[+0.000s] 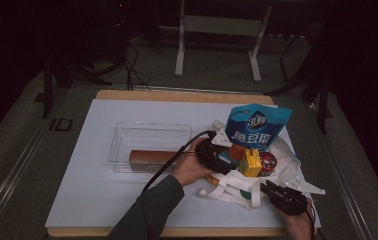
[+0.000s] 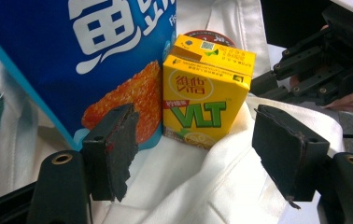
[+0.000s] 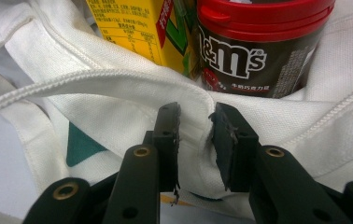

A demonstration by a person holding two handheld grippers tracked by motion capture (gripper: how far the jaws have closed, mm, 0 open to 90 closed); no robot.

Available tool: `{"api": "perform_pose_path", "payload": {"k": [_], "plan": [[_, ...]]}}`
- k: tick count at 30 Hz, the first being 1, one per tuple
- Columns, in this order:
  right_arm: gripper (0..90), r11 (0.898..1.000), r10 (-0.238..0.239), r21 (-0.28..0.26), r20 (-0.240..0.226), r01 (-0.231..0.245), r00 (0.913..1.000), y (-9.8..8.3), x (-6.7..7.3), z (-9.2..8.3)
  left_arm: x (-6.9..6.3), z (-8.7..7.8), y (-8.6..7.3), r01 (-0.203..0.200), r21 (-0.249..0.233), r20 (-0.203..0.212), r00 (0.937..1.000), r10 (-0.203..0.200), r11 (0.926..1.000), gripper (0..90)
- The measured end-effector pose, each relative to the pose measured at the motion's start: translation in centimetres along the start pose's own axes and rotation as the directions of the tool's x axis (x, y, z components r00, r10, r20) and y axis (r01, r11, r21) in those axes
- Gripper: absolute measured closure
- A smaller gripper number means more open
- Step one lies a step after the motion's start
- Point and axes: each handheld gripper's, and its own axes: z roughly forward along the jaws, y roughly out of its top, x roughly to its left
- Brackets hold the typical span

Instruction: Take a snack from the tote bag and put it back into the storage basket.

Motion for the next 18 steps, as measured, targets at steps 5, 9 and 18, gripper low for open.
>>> {"api": "perform_pose_path", "payload": {"k": [5, 9, 18], "plan": [[71.0, 1.000, 0.000, 0.000, -0.001, 0.000, 1.0000, 0.0, 0.0, 0.0, -0.4, 0.6, 0.3, -0.026, 0.005, -0.009, 0.9996, 0.026, 0.9996, 29.8], [71.0, 1.000, 0.000, 0.000, -0.001, 0.000, 1.0000, 0.0, 0.0, 0.0, -0.5, 1.1, 0.5, -0.027, 0.006, -0.005, 0.9996, 0.027, 0.9996, 28.7], [70.9, 1.000, 0.001, 0.000, -0.001, -0.001, 1.0000, 0.0, 0.0, 0.0, -0.6, 2.0, 0.9, -0.008, -0.008, 0.036, 0.9993, 0.009, 0.9999, 22.8]]}}
